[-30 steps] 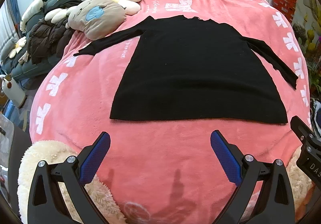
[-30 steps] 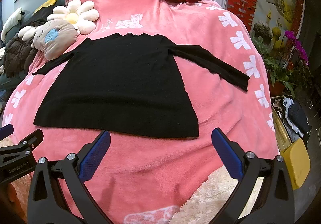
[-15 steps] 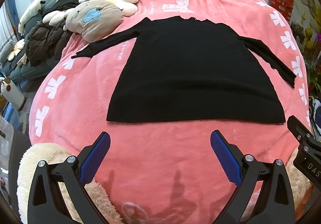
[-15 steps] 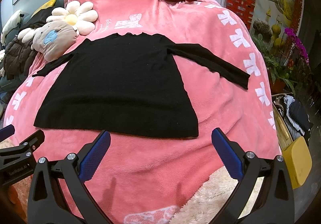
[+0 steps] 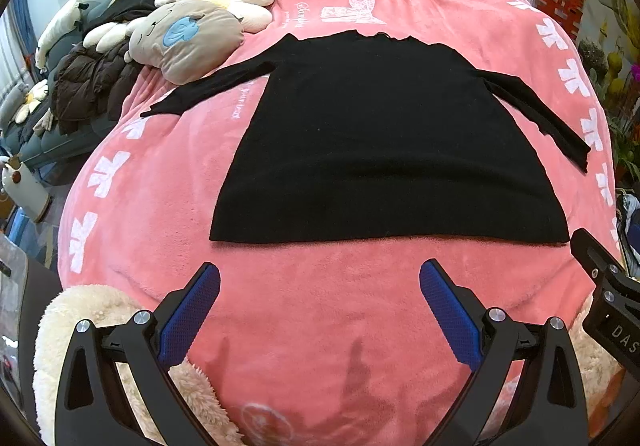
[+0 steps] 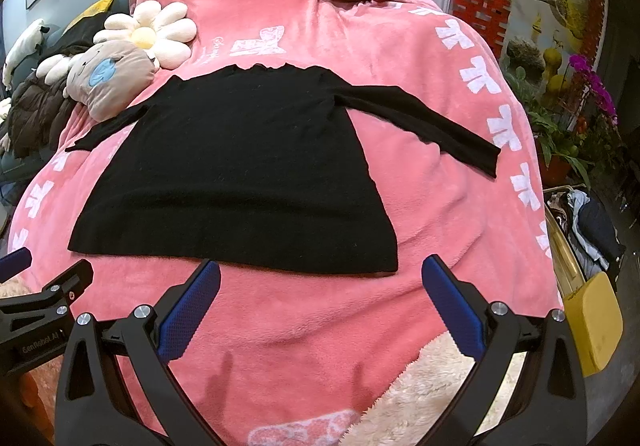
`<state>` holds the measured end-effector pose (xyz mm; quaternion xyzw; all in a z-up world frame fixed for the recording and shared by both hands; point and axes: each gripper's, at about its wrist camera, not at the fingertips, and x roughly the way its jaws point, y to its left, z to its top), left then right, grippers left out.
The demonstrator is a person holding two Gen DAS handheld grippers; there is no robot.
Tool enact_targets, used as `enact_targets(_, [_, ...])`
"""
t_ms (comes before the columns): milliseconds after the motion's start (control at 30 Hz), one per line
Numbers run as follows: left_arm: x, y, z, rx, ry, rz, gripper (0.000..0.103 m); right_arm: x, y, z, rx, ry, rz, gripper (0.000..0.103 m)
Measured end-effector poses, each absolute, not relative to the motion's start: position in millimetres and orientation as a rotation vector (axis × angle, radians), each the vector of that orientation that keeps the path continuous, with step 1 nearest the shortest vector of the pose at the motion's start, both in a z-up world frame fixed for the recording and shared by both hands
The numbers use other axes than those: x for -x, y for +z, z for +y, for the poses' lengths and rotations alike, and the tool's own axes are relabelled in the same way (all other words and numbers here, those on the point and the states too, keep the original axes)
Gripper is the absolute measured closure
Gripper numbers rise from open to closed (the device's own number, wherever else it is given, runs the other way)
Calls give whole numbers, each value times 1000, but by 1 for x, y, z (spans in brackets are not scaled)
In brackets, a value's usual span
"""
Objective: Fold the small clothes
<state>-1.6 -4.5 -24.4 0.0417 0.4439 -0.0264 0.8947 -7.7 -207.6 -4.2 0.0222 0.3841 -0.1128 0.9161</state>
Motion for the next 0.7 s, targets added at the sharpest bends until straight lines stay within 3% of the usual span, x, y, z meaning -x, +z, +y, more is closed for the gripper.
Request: enact_targets(700, [-8,-27,-5,-80,-66,938,6,1,-2,-219,-108,-223,799,5])
